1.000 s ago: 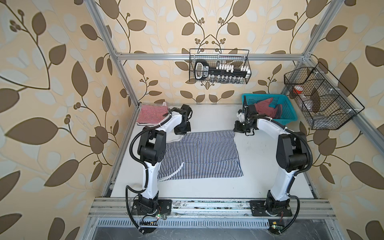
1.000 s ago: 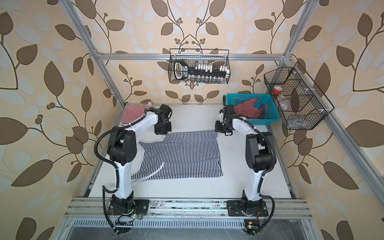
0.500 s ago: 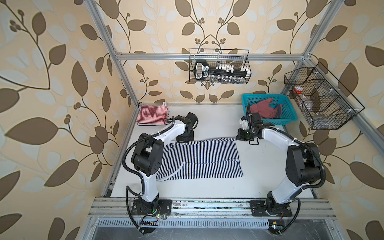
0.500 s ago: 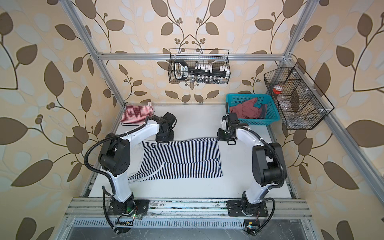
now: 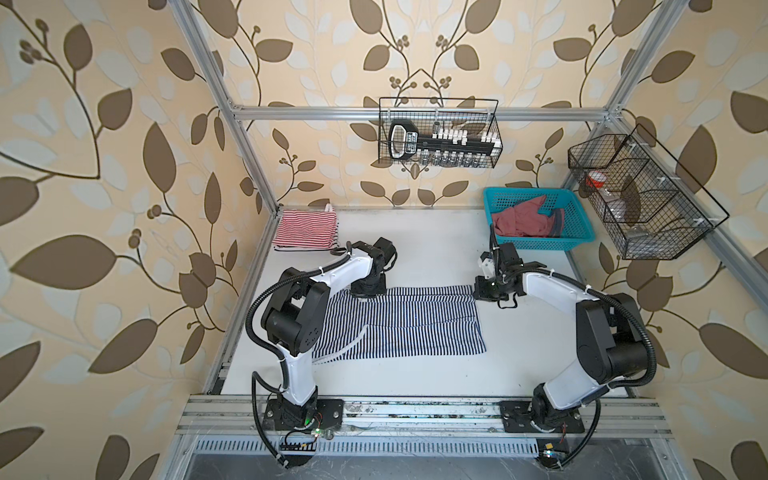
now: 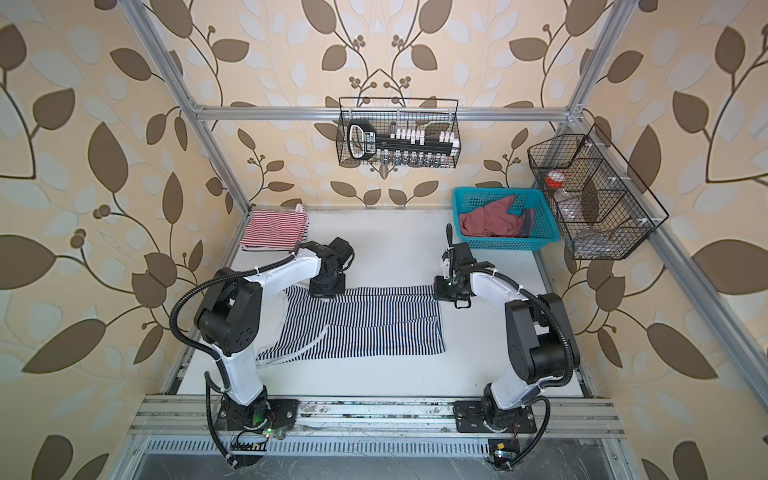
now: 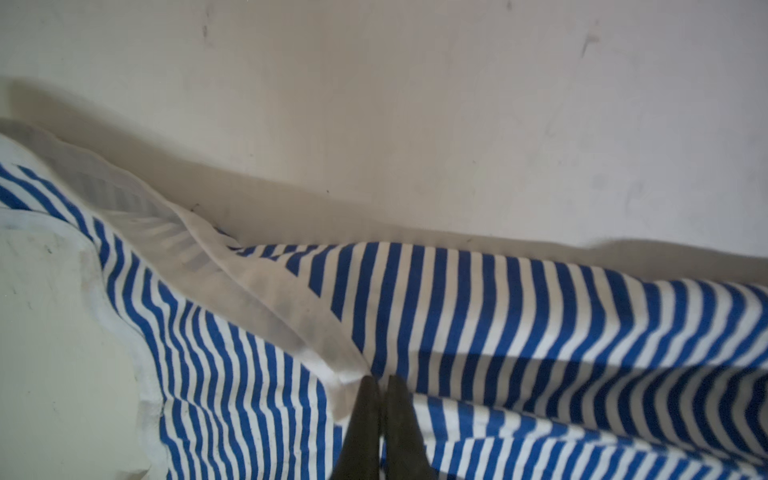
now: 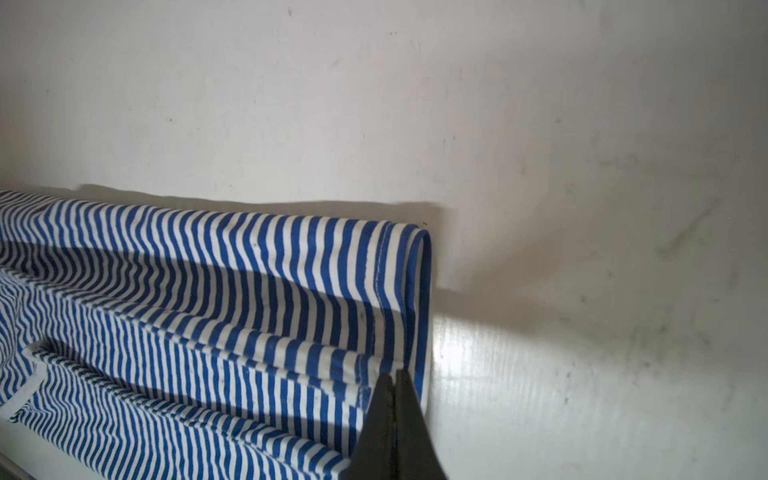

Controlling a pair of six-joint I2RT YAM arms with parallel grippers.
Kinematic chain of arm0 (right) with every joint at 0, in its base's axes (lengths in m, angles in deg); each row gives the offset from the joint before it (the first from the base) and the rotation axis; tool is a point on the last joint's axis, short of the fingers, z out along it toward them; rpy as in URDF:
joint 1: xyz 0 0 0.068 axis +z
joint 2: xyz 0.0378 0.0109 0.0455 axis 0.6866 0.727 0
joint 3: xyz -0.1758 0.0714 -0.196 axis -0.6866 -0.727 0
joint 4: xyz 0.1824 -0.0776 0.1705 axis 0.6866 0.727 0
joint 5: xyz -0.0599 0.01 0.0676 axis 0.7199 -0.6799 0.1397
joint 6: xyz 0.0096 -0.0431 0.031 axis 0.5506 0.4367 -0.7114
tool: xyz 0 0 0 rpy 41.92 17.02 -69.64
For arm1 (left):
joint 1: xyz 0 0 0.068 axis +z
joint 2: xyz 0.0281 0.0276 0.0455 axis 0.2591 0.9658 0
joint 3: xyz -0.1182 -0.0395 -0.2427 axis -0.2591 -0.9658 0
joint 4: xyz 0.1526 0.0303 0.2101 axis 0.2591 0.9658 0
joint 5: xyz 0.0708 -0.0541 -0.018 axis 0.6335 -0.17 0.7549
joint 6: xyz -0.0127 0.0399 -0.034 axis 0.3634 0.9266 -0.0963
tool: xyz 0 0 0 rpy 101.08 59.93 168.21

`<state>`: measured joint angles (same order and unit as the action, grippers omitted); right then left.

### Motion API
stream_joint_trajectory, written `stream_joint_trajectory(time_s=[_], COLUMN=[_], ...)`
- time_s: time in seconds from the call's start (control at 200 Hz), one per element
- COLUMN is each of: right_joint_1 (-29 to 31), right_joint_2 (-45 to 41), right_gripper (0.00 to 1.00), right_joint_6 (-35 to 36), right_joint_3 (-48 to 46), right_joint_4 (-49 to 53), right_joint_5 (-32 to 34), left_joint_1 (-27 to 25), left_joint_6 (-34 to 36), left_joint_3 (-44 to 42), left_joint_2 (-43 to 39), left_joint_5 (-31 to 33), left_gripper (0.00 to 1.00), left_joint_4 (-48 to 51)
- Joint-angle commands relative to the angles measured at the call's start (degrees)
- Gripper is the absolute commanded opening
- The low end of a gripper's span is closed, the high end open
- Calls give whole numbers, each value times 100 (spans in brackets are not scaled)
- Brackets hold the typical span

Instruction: Fold and stack the tank tops

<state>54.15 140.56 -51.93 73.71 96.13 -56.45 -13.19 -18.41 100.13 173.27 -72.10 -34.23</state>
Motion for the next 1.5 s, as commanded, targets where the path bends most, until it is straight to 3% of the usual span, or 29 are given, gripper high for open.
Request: stream_joint_trajectory(time_s=[0.0, 0.435, 0.8, 0.885, 0.99, 1.26, 1.494], right_joint_1=[53, 266, 348, 350, 354, 362, 384], right_joint_2=[-182, -380, -482, -609, -741, -902, -955], right_gripper=[0, 0, 20, 21, 23, 24, 24], right_joint_6=[-41, -146, -168, -191, -209, -226, -236], right_joint_3=[-142, -500, -588, -530, -387, -317, -366], right_joint_4=[-16, 132, 302, 380, 507, 565, 494], right_joint_5=[214, 403, 615, 682, 795, 760, 630], left_joint_1=[-92, -270, -360, -352, -166, 1076, 1568], left_joint_6=[-198, -326, -577, -555, -367, 42, 195], left_joint_3=[-115, -483, -792, -525, 191, 2059, 2946], left_joint_2=[-340, -473, -834, -1009, -914, 601, 1556], left_joint_5=[149, 187, 154, 464, 940, 1279, 1171], left_gripper=[0, 9, 23, 26, 41, 40, 38], left_joint_4=[119, 148, 201, 436, 890, 1759, 1730])
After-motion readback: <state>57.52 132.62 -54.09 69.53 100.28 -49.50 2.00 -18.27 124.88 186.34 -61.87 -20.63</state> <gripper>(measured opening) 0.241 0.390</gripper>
